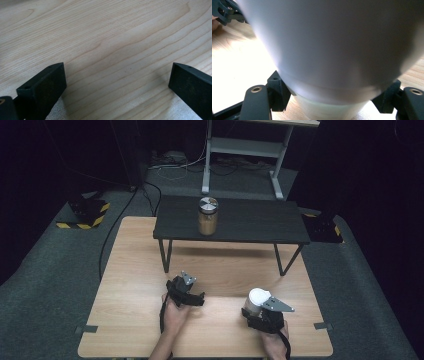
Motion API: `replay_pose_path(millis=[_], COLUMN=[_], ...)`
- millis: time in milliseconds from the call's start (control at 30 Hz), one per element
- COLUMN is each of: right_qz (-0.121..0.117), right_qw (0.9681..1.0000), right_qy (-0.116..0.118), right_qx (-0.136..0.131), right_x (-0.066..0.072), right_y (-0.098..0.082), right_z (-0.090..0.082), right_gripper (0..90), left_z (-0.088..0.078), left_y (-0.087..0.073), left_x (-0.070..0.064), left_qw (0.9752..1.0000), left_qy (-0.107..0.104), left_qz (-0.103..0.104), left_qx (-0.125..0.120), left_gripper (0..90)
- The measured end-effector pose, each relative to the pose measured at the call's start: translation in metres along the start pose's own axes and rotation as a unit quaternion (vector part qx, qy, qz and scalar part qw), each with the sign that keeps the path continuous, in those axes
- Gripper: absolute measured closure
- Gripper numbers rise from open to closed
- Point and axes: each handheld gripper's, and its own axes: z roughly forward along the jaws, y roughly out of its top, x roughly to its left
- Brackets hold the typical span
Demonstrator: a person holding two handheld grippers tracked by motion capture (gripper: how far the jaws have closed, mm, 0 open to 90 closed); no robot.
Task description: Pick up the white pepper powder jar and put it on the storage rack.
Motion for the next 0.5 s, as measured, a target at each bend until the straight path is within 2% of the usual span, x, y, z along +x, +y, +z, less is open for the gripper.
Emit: replay_pose_path(millis=[500], right_qz=[-0.003], right_qw=[1.0000], right_qy=[0.000], right_qx=[-0.001], right_x=[0.0001], right_y=[0.0050], right_z=[-0.0031], right_gripper=[30.0], left_z=[0.0000], left_y=[0.0000], left_x=[0.0000], left_qw=[1.0000], left_qy=[0.000], left_qz=[0.000], left_qx=[0.000], left_gripper=[1.3])
